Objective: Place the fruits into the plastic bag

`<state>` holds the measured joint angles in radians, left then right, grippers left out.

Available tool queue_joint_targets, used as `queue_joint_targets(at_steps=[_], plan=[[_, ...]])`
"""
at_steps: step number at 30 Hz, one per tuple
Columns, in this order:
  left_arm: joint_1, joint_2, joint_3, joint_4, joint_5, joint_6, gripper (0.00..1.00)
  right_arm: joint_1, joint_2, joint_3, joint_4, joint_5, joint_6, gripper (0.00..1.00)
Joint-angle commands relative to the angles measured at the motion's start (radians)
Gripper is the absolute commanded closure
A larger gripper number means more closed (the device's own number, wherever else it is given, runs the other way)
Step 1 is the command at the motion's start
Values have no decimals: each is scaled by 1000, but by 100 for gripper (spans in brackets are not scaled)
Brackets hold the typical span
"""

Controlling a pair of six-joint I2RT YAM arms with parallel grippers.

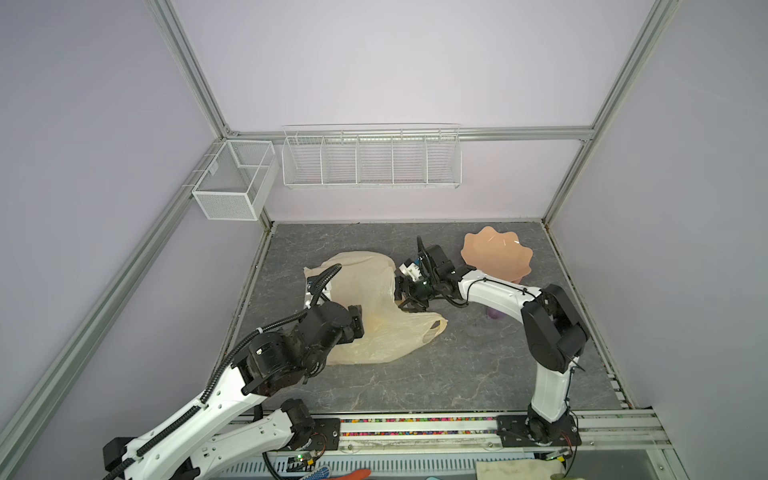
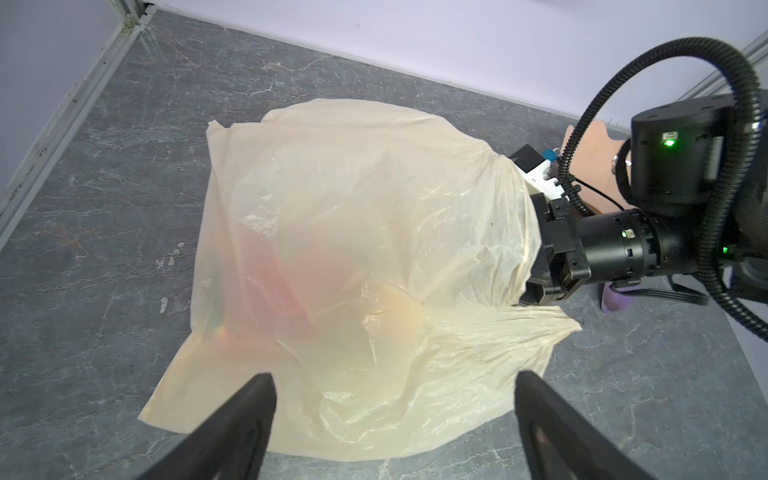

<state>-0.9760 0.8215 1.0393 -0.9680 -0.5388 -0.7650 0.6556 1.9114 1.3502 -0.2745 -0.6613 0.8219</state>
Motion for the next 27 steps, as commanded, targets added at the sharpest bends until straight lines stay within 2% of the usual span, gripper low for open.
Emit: queue_joint_targets(at_steps=[1, 7, 16, 19, 21, 23, 27], plan=[[-4, 6, 5, 21, 21, 35, 11, -22, -36, -21, -100, 47, -33, 12], [-4, 32, 23, 40, 52, 87, 11, -71, -104, -63, -170, 145, -59, 12], [-3, 143, 149, 38, 94, 219, 10, -164, -262, -88, -277, 258, -220, 12], [18, 232, 254, -7, 119, 283, 8, -188, -346, -121, -299, 281, -326, 12], [75, 308, 346, -45, 197, 331, 8, -208, -413, -162, -304, 284, -396, 12], [121, 382, 436, -84, 257, 380, 8, -230, -477, -210, -305, 281, -446, 12], [153, 566, 657, -177, 297, 505, 8, -256, -600, -317, -275, 236, -509, 12]])
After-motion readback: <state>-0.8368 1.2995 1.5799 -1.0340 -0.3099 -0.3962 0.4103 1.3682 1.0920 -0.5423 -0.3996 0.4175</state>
